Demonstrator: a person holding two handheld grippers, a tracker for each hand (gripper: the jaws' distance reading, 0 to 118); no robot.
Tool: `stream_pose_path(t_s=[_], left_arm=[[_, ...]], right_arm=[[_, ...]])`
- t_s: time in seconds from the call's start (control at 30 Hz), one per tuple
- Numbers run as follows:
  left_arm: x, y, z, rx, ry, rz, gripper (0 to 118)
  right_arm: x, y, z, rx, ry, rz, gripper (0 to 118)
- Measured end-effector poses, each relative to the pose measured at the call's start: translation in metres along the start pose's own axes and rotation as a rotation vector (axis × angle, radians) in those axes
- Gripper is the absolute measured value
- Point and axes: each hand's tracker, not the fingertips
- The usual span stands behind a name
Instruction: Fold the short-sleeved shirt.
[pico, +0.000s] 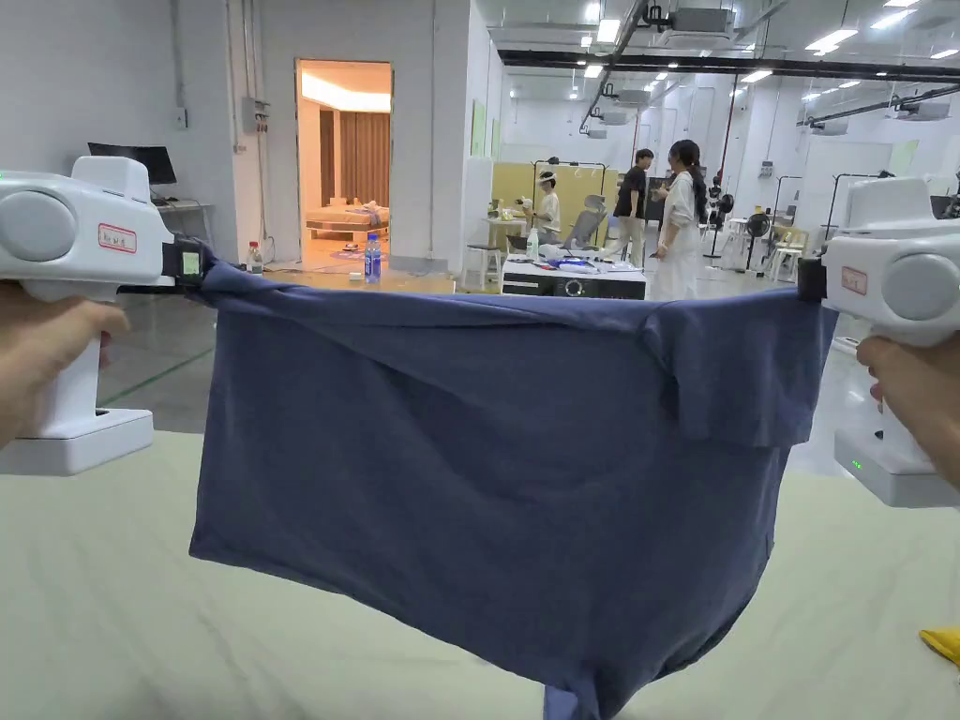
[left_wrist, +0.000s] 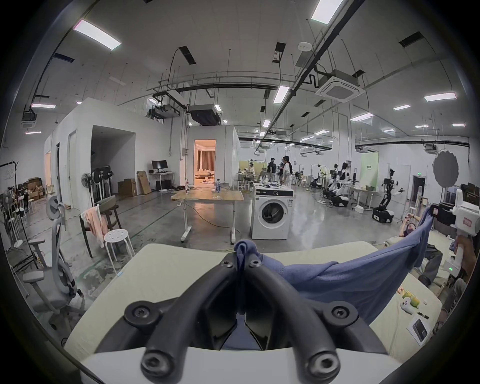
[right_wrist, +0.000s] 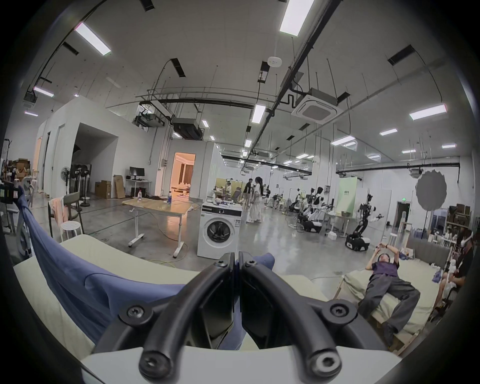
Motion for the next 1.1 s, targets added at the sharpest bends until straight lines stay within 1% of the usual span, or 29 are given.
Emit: stream_pose_path(t_s=[0.2, 0.23, 0.33, 0.43, 0.47, 0.5, 0.63, 0.73, 0.77, 0.83, 0.93, 1.1], left_arm=[[0.012, 0.025, 0.005, 0.034, 0.015, 0.007, 0], [0.007, 0.03, -0.005, 0.039, 0.021, 0.008, 0], [0.01, 0.027, -0.008, 0.033, 0.018, 0.003, 0], [0.016, 0.015, -0.013, 0.025, 0.019, -0.001, 0], [0.018, 0.007, -0.014, 0.017, 0.019, -0.005, 0], [0.016, 0.002, -0.02, -0.001, 0.02, -0.015, 0], [0.014, -0.038, -0.024, -0.039, 0.009, -0.02, 0], [0.013, -0.078, -0.02, -0.076, -0.008, -0.012, 0], [0.012, -0.091, -0.016, -0.084, -0.01, -0.013, 0], [0.012, -0.121, -0.009, -0.098, -0.014, -0.007, 0], [0.009, -0.161, 0.001, -0.145, -0.021, 0.013, 0], [0.009, -0.206, 0.031, -0.172, -0.027, 0.022, 0]], right_arm=[[0.0, 0.045, -0.016, 0.043, -0.02, 0.02, 1], [0.0, 0.049, -0.018, 0.051, -0.022, 0.026, 1], [-0.001, 0.055, -0.024, 0.061, -0.04, 0.05, 1], [-0.003, 0.049, -0.026, 0.06, -0.044, 0.057, 1], [-0.004, 0.042, -0.027, 0.051, -0.038, 0.055, 1], [-0.005, 0.036, -0.027, 0.029, -0.025, 0.072, 1], [-0.009, -0.003, -0.019, -0.002, -0.025, 0.129, 1], [-0.012, -0.038, -0.004, -0.049, -0.015, 0.141, 1], [-0.012, -0.052, 0.002, -0.072, -0.002, 0.135, 1], [-0.011, -0.08, 0.014, -0.098, 0.015, 0.086, 1], [-0.015, -0.12, 0.034, -0.131, 0.021, 0.104, 1], [-0.012, -0.167, 0.071, -0.172, 0.031, 0.065, 1]])
